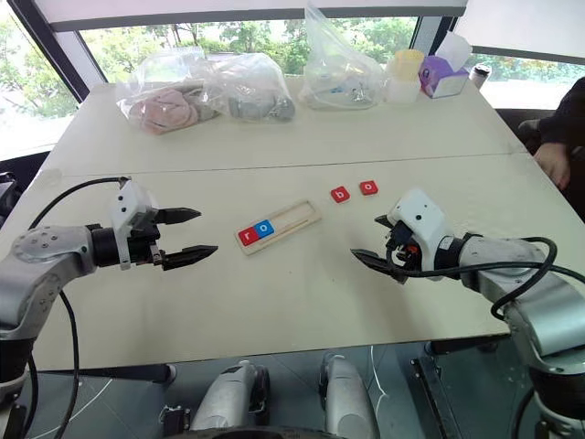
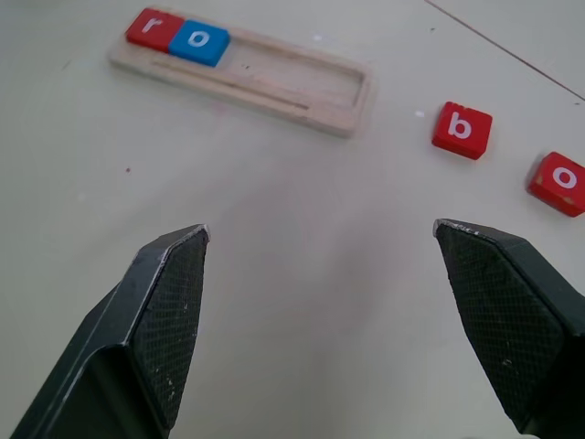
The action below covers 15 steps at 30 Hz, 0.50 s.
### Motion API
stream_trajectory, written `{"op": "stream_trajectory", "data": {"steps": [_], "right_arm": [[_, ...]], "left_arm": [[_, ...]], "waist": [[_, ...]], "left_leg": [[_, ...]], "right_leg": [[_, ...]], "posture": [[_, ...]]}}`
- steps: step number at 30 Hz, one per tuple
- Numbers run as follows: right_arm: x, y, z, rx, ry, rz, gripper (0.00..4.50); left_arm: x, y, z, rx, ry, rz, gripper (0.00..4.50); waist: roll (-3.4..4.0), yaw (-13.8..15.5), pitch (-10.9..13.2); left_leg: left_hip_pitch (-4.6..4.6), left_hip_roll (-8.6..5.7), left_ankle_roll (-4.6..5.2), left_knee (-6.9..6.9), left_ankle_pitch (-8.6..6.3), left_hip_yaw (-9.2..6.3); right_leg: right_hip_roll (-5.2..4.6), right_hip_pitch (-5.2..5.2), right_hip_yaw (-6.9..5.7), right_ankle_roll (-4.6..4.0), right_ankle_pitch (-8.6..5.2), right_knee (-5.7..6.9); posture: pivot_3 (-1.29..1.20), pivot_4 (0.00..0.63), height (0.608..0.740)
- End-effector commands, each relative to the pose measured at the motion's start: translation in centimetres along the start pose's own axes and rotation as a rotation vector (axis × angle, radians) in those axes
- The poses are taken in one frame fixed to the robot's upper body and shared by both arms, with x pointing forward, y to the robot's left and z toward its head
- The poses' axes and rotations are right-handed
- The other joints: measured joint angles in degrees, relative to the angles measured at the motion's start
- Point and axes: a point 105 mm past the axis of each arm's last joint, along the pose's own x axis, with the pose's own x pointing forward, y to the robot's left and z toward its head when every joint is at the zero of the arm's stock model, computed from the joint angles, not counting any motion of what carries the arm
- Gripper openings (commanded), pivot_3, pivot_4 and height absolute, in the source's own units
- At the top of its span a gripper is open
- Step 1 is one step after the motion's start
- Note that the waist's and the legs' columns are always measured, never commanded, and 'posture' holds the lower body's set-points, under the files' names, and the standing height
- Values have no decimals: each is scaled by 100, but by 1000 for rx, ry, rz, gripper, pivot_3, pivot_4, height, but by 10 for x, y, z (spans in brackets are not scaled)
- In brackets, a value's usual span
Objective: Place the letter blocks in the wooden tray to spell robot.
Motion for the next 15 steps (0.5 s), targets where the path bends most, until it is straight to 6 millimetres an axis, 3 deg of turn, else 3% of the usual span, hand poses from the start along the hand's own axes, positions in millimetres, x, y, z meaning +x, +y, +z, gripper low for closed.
{"op": "stream_trajectory", "data": {"steps": [1,7,15], "right_arm": [[-8,-3,14,-56,-25,29,4054],[-9,-13,16,-82,-29,7,4054],[-7,-8,15,-73,-35,5,4054]], "left_arm": [[-6,-3,11,49,-20,-12,4500],[-8,-7,25,25,-52,-41,4500],[-5,-9,18,22,-22,-57,4500]], "waist": [[0,-3,0],[0,6,0],[0,9,0]], "left_leg": [[-1,0,0,0,0,0],[2,0,0,2,0,0],[1,-4,0,2,1,4]], "right_leg": [[0,-1,0,0,0,0],[1,0,0,1,1,3],[0,1,3,-3,5,3]], "posture": [[0,150,740],[0,150,740],[0,150,740]]}}
